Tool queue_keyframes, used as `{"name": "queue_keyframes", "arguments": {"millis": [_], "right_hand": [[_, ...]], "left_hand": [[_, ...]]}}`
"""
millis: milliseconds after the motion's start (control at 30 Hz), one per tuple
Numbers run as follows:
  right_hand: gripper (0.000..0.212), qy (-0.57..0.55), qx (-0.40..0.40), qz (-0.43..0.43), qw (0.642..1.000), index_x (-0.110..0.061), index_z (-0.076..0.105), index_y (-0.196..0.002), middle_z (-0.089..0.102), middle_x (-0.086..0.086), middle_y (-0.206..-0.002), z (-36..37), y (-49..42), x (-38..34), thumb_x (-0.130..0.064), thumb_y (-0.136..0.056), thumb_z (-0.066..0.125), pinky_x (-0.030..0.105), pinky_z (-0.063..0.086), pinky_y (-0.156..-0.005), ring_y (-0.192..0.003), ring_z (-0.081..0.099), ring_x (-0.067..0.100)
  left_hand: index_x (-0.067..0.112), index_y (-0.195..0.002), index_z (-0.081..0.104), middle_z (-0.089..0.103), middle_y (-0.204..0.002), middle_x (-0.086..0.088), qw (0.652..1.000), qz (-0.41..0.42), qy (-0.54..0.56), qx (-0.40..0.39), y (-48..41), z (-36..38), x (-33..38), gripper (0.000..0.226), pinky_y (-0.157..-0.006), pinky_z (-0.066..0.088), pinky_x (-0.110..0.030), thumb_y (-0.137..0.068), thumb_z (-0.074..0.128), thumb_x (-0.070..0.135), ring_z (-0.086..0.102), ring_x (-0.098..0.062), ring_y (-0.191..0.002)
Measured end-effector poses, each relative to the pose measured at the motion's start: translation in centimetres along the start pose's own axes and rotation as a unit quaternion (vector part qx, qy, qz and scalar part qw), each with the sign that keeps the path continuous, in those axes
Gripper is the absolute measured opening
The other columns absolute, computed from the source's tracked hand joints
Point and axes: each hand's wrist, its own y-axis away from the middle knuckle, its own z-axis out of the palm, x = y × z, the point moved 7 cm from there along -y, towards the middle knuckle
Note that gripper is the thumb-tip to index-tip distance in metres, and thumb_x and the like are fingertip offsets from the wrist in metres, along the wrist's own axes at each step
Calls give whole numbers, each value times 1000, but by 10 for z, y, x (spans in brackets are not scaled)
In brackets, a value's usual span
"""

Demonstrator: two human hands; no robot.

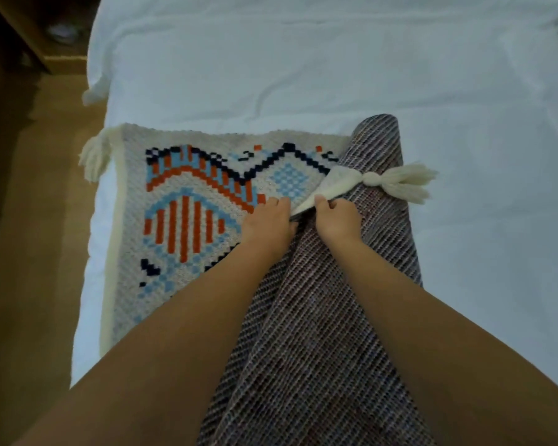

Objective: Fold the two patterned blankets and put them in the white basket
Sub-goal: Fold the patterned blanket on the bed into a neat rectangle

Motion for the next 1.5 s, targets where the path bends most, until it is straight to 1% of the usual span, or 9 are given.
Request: {"name": "queue_keyframes", "arguments": {"millis": [167, 267, 433, 633, 767, 900, 1167, 1367, 1500], "right_hand": [[40, -276, 12, 131, 952, -3, 54, -118, 62, 12, -113, 16, -21, -3, -31, -90, 58, 40, 53, -86, -96, 62, 27], [33, -193, 85, 65, 975, -1, 50, -122, 52, 7, -103, 13, -29, -36, -20, -96, 46, 30, 43, -76, -89, 52, 23], [37, -65, 74, -72, 993, -15, 32, -60, 36, -1, -63, 72, -26, -128, -19, -95, 44, 28, 29, -56, -56, 36, 14], [43, -20, 12, -224, 974, -18, 25, -57, 33, -3, -59, 189, 13, -239, -16, -96, 43, 21, 22, -47, -51, 29, 8], [23, 81, -64, -282, 954, -9, 52, -78, 64, 14, -94, 274, 41, -274, -15, -96, 39, 30, 36, -67, -79, 52, 22], [19, 171, -81, -316, 930, -9, 56, -88, 64, 15, -103, 321, 47, -272, -11, -95, 39, 30, 35, -66, -85, 56, 26], [24, 130, -39, -302, 944, -3, 56, -103, 53, 15, -114, 309, 28, -262, -20, -88, 49, 33, 37, -86, -103, 47, 28], [49, 138, -208, -339, 907, -9, 28, -143, 28, 10, -151, 317, 25, -268, -22, -97, 38, 38, 16, -112, -140, 19, 26], [60, 325, -259, -411, 811, -11, 4, -149, 3, 8, -158, 322, 35, -252, -31, -99, 32, 40, 7, -116, -145, -3, 26]], "left_hand": [[15, -94, 51, 61, -92, -7, 999, -28, 27, -27, -17, 9, -11, 11, -60, 38, -34, -95, 41, 13, 49, -22, -71], [18, -80, 45, 53, -75, -2, 997, 2, 80, 3, -15, -4, -23, 16, -56, 34, -30, -95, 39, 14, 48, -22, -68], [11, -79, 51, 58, -82, -11, 980, -56, 188, 23, -14, -37, -102, 18, -61, 42, -33, -92, 39, 15, 56, -29, -77], [9, -82, 55, 61, -86, -11, 962, -148, 216, 81, 2, -71, -233, 19, -61, 39, -30, -91, 41, 18, 56, -28, -77], [11, -72, 50, 57, -76, -8, 965, -186, 177, 56, 10, -70, -296, 23, -53, 34, -29, -92, 42, 20, 53, -26, -73], [5, -90, 60, 64, -90, -16, 947, -183, 248, 92, 13, -60, -312, 19, -73, 47, -37, -92, 44, 15, 59, -33, -85], [10, -73, 46, 54, -74, -5, 922, -207, 310, 108, 16, -49, -319, 28, -60, 36, -32, -96, 40, 24, 49, -22, -71], [11, -80, 47, 50, -77, -2, 888, -273, 328, 171, 10, -61, -327, 26, -62, 31, -29, -99, 37, 25, 46, -19, -74], [9, -72, 43, 53, -73, -6, 882, -289, 354, 117, 15, -46, -317, 30, -61, 30, -29, -97, 38, 24, 53, -27, -77]]}}
